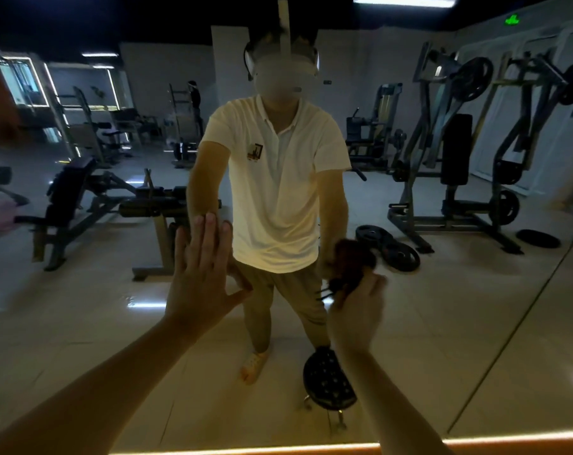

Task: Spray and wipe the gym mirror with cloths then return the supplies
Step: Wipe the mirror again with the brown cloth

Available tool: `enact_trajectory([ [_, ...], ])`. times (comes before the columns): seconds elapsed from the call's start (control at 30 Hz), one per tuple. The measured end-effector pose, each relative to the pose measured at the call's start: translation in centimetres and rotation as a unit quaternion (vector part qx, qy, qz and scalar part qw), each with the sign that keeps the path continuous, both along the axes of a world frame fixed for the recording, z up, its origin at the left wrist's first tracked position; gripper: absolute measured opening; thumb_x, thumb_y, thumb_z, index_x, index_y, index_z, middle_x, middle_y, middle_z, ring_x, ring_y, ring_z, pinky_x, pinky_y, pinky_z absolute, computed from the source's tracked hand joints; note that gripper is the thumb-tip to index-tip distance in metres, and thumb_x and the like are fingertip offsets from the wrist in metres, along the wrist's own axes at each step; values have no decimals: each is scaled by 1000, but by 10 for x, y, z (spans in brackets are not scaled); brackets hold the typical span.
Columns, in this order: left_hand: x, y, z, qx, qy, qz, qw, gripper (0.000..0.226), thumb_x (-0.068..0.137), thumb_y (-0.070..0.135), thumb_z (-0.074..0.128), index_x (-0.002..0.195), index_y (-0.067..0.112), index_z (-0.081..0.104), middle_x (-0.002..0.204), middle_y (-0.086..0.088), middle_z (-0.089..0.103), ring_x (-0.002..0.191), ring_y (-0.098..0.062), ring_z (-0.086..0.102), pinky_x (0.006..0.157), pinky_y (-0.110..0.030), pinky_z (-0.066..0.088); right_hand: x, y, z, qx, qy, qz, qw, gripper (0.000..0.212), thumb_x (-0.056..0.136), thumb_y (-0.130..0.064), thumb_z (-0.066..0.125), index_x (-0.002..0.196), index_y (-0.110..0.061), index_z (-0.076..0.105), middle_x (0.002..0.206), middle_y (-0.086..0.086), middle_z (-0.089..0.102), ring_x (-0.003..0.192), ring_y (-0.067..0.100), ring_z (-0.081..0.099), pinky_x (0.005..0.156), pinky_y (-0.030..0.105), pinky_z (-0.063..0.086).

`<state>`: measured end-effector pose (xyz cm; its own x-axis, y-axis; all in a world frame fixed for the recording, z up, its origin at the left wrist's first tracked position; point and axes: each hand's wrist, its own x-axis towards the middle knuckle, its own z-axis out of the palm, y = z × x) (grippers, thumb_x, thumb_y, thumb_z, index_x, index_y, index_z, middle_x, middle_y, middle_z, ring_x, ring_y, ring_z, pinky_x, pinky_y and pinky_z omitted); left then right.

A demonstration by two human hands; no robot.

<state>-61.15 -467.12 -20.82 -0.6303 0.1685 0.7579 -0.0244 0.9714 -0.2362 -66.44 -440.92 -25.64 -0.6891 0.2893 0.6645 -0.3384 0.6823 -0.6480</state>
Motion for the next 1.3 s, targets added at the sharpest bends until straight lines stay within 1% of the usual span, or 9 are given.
enact_trajectory([
  [0.17,22,-11,15,-15,-26,-39,999,106,89,48,71,164,1,13,173,-21,1,161,-37,3,128,-61,12,28,-114,-10,149,71,167,972,40,96,-19,66,134,-12,56,130,15,58,115,29,59,94,40,56],
  [0.27,42,-37,33,-20,-12,-44,999,102,85,23,74,165,3,14,174,-16,5,161,-32,5,128,-59,13,27,-140,22,263,139,229,927,42,86,-14,69,127,-15,62,113,12,61,106,31,59,90,48,54],
  [0.4,44,-71,66,9,9,-31,999,102,89,27,73,166,11,9,173,-14,4,161,-31,4,128,-61,14,13,-109,98,299,211,189,911,48,79,-17,60,127,-17,58,119,18,55,117,39,52,95,54,52],
  [0.67,3,-73,182,-15,137,-5,990,85,104,55,45,165,2,15,171,-24,10,159,-39,9,130,-50,-1,-27,-25,265,126,277,-2,953,46,92,-11,55,138,-10,57,117,25,56,97,39,59,83,48,52],
  [0.83,-26,-64,236,41,203,-18,978,80,107,51,34,164,0,10,172,-24,6,160,-38,4,130,-53,3,-22,-82,259,102,285,14,953,48,98,-24,46,141,-6,55,118,19,55,93,29,57,78,42,54],
  [1.0,-38,-64,233,17,236,-15,972,81,106,52,28,162,-4,16,171,-25,9,160,-39,7,128,-60,12,-24,-100,231,344,360,141,855,50,90,-25,50,136,-7,57,116,16,52,110,38,57,91,50,51],
  [1.1,-36,-64,234,19,233,8,972,84,102,51,35,163,-3,13,172,-23,5,160,-37,5,127,-61,13,-37,-69,266,446,412,118,786,47,87,-26,63,131,-9,61,106,15,57,97,35,59,86,48,51],
  [1.2,-36,-64,235,7,222,21,975,84,101,50,32,162,-4,15,172,-24,4,160,-38,5,127,-62,13,-52,-39,330,384,444,35,808,50,83,-27,78,127,-8,64,104,16,59,88,34,62,81,43,52],
  [1.3,-32,-62,235,-1,211,32,977,82,105,53,23,162,-5,14,172,-23,3,160,-38,4,127,-61,11,-60,-14,402,256,421,-20,870,50,87,-25,67,134,-8,59,113,20,56,92,36,58,83,45,48],
])
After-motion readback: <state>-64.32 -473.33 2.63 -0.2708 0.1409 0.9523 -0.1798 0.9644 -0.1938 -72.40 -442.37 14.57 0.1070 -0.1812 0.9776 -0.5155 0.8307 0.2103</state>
